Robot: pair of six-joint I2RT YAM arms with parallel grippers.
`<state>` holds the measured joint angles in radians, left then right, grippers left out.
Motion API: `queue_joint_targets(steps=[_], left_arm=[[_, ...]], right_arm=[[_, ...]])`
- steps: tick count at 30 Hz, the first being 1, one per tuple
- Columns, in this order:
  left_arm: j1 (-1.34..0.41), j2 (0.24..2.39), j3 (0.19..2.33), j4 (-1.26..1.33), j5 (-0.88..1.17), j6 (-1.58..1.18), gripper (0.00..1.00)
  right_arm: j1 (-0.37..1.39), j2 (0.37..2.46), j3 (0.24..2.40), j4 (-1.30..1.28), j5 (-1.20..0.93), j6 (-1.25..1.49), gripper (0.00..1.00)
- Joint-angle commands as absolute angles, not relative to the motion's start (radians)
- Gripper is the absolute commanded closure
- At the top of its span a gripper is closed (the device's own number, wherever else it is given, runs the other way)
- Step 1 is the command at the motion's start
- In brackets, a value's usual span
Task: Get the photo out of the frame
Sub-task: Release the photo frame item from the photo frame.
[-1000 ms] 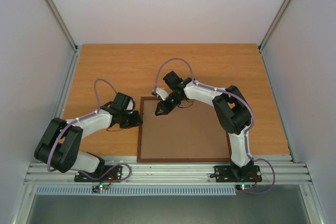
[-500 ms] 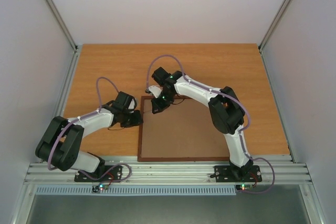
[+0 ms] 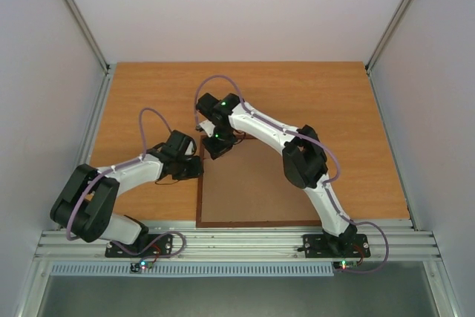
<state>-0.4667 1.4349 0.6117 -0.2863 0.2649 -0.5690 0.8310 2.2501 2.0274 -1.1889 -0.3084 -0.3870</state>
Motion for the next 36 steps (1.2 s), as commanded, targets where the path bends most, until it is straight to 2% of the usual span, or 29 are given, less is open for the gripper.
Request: queue_joint_targets(steps=[1, 12, 24, 27, 36], left_arm=[[-0.535, 1.479, 0.572, -0.198, 0.343, -0.571, 0.94], [-0.572, 1.460, 0.528, -0.153, 0.325, -0.608, 0.95], [-0.574, 1.395, 0.492, -0.178, 0.267, -0.650, 0.94], [-0.572, 1.367, 0.494, -0.211, 0.239, -0.654, 0.91], [-0.571, 1.252, 0.557, -0.395, 0.102, -0.636, 0.76]], right_arm=[[0.909, 2.267, 2.186, -1.032, -0.425, -0.376, 0.99], [0.964, 2.317, 2.345, -1.113, -0.359, -0.369, 0.99], [0.977, 2.307, 2.410, -1.213, -0.307, -0.402, 0.99], [0.976, 2.256, 2.322, -1.220, -0.261, -0.429, 0.99], [0.892, 1.944, 1.803, -0.978, -0.215, -0.405, 0.99]])
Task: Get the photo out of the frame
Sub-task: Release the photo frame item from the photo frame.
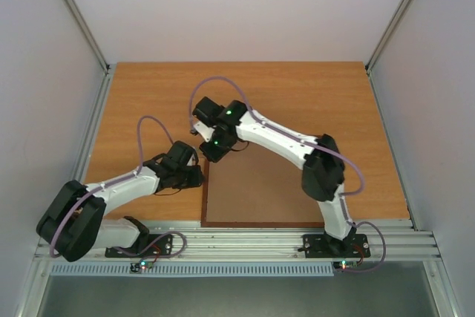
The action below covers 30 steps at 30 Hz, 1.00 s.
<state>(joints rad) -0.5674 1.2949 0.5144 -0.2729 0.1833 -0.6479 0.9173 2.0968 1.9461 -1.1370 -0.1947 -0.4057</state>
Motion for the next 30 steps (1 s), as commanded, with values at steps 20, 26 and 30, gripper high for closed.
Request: queue_joint_targets(steps=[20, 26, 30], left_arm=[[-0.584, 1.642, 0.974, -0.572, -0.045, -0.505, 0.44], [-0.603, 1.736, 1.046, -0.608, -0.091, -0.497, 0.42], [-0.607, 1.758, 1.061, -0.622, -0.103, -0.494, 0.46]], right_arm=[[0.560, 1.498, 1.027, -0.573, -0.299, -0.429, 0.99], [0.535, 1.486, 0.990, -0.541, -0.347, -0.426, 0.99], [0.527, 1.478, 0.983, -0.540, -0.351, -0.426, 0.99]])
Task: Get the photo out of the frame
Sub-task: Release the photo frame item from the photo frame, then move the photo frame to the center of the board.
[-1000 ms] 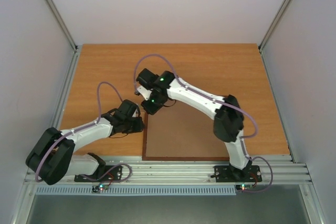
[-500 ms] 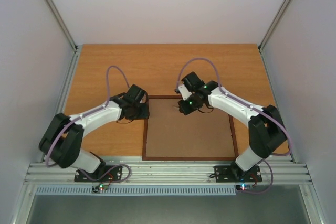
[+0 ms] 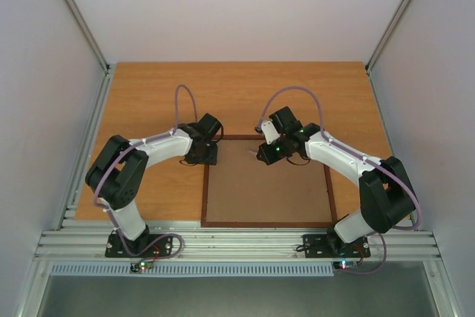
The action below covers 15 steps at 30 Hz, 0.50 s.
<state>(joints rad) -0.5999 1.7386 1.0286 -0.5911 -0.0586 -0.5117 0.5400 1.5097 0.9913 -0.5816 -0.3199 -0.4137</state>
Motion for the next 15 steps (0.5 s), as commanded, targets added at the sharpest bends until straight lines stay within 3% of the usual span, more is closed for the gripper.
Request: queue_joint_targets(steps=[1, 8, 15], left_arm=[[-0.607, 1.759, 1.061, -0.623, -0.104, -0.494, 0.48], [-0.606, 1.763, 1.047, -0.612, -0.105, -0.501, 0.71], [-0.596, 1.700, 0.958, -0.578, -0.104, -0.571, 0.77]], right_arm=[[0.524, 1.477, 0.980, -0.538, -0.353, -0.426, 0.99], [0.520, 1.475, 0.971, -0.530, -0.364, -0.423, 0.99], [0.518, 1.470, 0.963, -0.530, -0.366, -0.423, 0.99]])
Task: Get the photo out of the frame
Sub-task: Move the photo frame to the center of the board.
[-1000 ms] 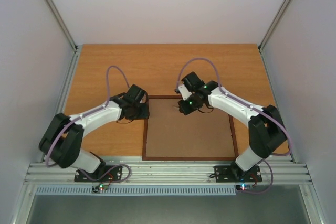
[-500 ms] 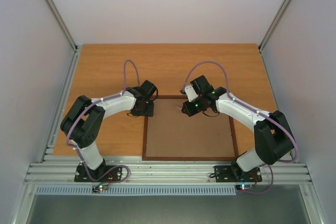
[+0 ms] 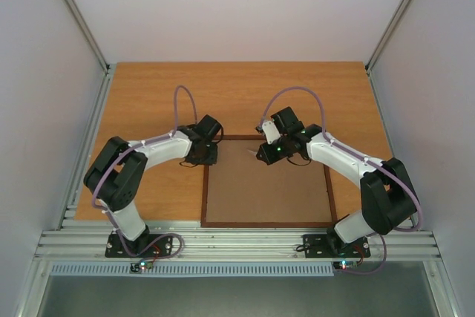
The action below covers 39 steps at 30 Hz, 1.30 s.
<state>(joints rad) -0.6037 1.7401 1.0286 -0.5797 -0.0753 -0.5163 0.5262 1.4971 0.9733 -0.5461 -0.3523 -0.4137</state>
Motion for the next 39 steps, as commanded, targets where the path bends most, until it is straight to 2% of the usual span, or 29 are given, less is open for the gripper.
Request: queue_joint_targets(steps=[1, 5, 8, 13, 16, 21, 26, 35, 39], left_arm=[[-0.588, 1.672, 0.931, -0.566, -0.104, -0.590, 0.77], [-0.553, 1.563, 0.787, -0.486, -0.057, -0.697, 0.75], [-0.548, 1.472, 0.721, -0.466, -0.024, -0.741, 0.61], [-0.541, 1.389, 0.765, -0.591, -0.091, -0.686, 0.34], [-0.518, 1.431, 0.861, -0.646, -0.116, -0.601, 0.29], [-0.496, 1.599, 1.016, -0.707, -0.128, -0.477, 0.29], [-0.449, 1.701, 1.064, -0.682, -0.070, -0.456, 0.37], [-0.438, 1.793, 1.115, -0.641, 0.022, -0.458, 0.51], [-0.437, 1.801, 1.112, -0.626, 0.038, -0.465, 0.50]], right_arm=[[0.518, 1.468, 0.961, -0.530, -0.367, -0.423, 0.99], [0.518, 1.464, 0.954, -0.529, -0.373, -0.423, 0.99], [0.517, 1.462, 0.951, -0.526, -0.384, -0.422, 0.99], [0.517, 1.454, 0.943, -0.522, -0.393, -0.420, 0.99], [0.517, 1.447, 0.938, -0.519, -0.394, -0.423, 0.99], [0.517, 1.446, 0.933, -0.517, -0.396, -0.426, 0.99], [0.516, 1.443, 0.930, -0.515, -0.400, -0.428, 0.99], [0.515, 1.453, 0.931, -0.512, -0.408, -0.428, 0.99], [0.516, 1.456, 0.931, -0.513, -0.407, -0.429, 0.99]])
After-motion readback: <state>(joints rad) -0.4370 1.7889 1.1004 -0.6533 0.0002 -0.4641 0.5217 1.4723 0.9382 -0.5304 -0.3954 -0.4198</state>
